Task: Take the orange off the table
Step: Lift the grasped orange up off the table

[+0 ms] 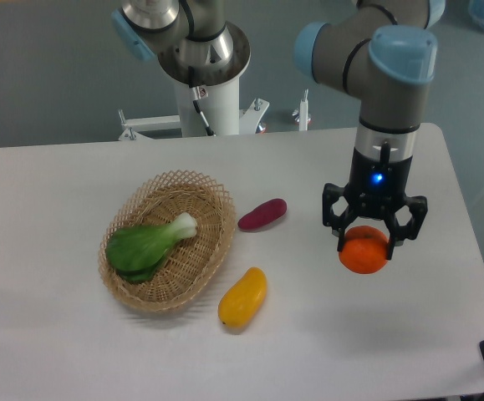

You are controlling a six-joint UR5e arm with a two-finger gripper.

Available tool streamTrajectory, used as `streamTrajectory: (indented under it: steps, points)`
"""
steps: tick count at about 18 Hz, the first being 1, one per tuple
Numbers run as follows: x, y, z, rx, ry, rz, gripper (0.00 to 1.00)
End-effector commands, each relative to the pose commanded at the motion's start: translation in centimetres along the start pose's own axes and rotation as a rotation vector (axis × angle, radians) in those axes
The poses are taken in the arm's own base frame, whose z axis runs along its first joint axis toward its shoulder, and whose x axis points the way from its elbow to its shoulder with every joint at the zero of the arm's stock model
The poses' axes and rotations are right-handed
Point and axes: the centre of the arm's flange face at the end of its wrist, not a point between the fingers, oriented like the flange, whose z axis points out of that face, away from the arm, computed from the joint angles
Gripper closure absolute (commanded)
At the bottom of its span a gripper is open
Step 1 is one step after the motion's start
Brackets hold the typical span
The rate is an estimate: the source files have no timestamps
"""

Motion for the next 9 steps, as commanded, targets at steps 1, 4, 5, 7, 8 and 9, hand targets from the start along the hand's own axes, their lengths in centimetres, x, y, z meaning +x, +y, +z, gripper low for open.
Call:
streamTrajectory:
  steps: [1, 4, 5, 7, 8, 9]
  points:
    - [-0.11, 0.02, -0.08, 0.000, -0.003, 0.001, 0.28]
    - [-0.12, 0.01, -0.10, 0.000, -0.004, 0.003, 0.28]
    - [-0.02, 0.21, 0.14, -0.004, 0.000, 0.001, 0.28]
    - [0.03, 0.31, 0.26, -0.006, 0.002, 0.000, 0.28]
    - [0.06, 0.36, 0.32, -0.007, 0.003, -0.001, 0.28]
    - [0.06, 0.36, 0.32, -0.007, 0.003, -0.001, 0.28]
